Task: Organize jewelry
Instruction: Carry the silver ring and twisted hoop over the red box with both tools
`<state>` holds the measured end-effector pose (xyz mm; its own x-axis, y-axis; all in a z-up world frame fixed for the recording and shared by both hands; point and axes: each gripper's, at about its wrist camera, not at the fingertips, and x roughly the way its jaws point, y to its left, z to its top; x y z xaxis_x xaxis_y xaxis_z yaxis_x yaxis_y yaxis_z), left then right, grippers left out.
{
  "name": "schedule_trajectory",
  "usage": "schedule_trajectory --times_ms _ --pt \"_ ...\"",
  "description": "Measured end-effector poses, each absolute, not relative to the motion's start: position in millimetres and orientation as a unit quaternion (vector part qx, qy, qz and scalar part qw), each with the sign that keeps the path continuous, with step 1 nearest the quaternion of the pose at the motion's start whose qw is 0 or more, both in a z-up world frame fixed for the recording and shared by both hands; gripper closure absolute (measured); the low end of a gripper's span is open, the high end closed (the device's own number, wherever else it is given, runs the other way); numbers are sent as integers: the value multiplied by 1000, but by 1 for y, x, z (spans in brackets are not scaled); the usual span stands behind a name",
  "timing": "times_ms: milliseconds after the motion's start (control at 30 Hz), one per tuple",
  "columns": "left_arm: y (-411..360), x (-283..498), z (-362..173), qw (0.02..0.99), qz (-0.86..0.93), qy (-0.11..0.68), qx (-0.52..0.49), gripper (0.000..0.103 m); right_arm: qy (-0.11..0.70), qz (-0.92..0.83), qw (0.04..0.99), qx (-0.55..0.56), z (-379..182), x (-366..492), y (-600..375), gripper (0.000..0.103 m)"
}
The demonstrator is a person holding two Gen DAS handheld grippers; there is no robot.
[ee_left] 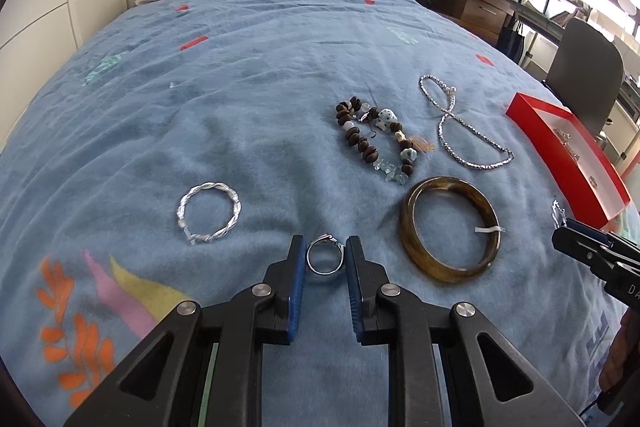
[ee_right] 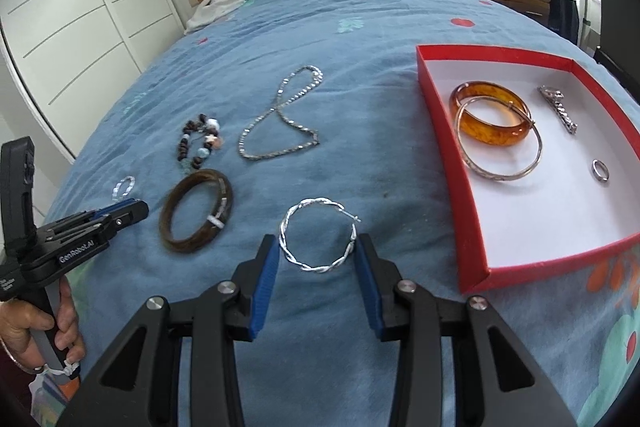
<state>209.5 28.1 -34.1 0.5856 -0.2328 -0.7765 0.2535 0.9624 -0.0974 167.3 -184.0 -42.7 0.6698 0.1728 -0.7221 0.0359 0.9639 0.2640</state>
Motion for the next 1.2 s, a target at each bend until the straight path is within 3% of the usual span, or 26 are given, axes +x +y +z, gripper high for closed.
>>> schedule_trajectory --times_ms 467,733,1200 --pt "2 183 17 898 -155 411 14 84 372 58 918 126 9 132 -208 66" --pt "-89 185 33 884 -236 404 19 84 375 22 920 114 26 124 -293 66" --pt "-247 197 20 825 -365 425 70 84 450 47 890 53 -1 161 -381 66"
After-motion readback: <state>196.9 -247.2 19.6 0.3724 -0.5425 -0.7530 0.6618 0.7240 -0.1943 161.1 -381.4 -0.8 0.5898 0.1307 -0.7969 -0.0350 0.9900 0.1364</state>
